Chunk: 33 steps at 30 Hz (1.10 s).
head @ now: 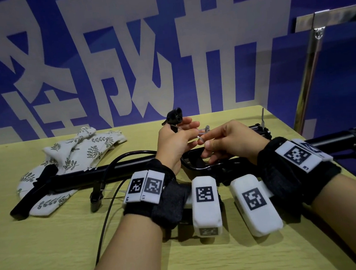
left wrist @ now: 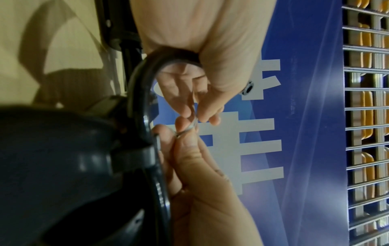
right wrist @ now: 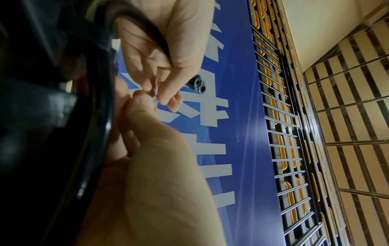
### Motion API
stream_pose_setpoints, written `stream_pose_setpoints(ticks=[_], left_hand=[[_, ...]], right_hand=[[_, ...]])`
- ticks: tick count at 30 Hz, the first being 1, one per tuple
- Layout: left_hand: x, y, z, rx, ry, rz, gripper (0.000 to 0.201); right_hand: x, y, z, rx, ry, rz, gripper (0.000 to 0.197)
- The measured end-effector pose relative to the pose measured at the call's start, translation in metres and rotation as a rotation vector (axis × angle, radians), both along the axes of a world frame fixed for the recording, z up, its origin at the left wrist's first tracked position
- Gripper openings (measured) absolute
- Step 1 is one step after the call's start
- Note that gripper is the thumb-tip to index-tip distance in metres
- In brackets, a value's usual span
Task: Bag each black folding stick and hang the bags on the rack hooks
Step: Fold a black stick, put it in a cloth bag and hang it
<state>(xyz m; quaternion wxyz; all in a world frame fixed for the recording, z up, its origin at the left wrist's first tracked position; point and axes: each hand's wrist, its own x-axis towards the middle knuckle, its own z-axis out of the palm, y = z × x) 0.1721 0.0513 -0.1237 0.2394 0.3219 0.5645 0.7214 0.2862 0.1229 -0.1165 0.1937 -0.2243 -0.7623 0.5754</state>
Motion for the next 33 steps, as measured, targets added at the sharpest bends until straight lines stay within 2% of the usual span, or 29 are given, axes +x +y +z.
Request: stream_pose_setpoints(ticks=[5, 10, 16, 20, 24, 28, 33], left_hand=[[0.0, 0.0006, -0.0009, 0.004, 0.003, -0.012, 0.025], [-0.0035, 0.0028, -0.0038, 0.03, -0.064, 0.005, 0.024], [-0.0056, 0.0042, -0.0066, 0.044, -0.058, 0.031, 0.028], [-0.0063, 0.0052, -0.0082, 0.042, -0.05, 0.05, 0.032], [-0.0066, 0.0059, -0.0087, 0.051, -0.061, 0.043, 0.035], [-0.0069, 0.0063, -0.0089, 0.064, -0.093, 0.035, 0.036], [-0.0075, 0.0065, -0.0072, 0.074, -0.128, 0.027, 0.038]], right_hand=[[0.0006, -0.0004, 0.0006, 0.036, -0.012, -0.021, 0.02], [-0.0007, 0.0003, -0.0017, 0.169, -0.042, -0.068, 0.026], [-0.0034, 0.0021, -0.0026, 0.102, 0.034, -0.089, 0.024], [-0.0031, 0.0028, -0.0022, 0.052, 0.073, -0.096, 0.01], [-0.0029, 0.0024, -0.0023, 0.04, 0.084, -0.093, 0.013], [-0.0028, 0.0005, -0.0014, 0.036, 0.095, -0.09, 0.004], [-0.0037, 0.0033, -0.0027, 0.035, 0.072, -0.112, 0.009]])
